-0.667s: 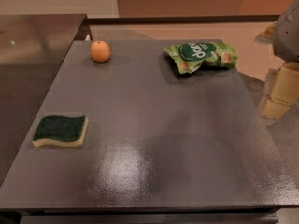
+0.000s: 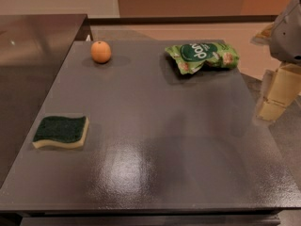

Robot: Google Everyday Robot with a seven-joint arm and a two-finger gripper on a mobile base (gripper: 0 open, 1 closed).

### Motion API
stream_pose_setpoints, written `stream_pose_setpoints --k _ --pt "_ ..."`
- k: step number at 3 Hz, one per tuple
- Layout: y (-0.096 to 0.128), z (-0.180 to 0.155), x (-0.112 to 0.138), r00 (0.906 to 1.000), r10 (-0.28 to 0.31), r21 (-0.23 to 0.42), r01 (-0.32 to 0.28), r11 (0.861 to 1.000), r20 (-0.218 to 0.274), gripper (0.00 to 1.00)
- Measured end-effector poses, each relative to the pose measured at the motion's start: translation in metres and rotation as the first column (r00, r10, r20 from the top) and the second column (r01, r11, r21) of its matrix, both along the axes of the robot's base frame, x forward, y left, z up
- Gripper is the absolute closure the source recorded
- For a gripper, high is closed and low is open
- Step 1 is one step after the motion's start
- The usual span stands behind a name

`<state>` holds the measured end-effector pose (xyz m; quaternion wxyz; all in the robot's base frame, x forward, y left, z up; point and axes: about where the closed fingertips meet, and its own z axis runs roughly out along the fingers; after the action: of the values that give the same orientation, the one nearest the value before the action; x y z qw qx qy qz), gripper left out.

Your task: Pick sponge

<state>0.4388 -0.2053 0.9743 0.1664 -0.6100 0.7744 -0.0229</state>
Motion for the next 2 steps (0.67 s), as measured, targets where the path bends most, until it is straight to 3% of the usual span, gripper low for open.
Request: stream_pose_setpoints --k 1,2 --pt "0.04 -0.007 -0.004 0.9966 0.082 0.051 -0.082 0.995 0.003 0.0" --pt "0.095 -0.019 -0.016 0.9827 0.185 0.126 -0.183 0.975 -0.006 0.0"
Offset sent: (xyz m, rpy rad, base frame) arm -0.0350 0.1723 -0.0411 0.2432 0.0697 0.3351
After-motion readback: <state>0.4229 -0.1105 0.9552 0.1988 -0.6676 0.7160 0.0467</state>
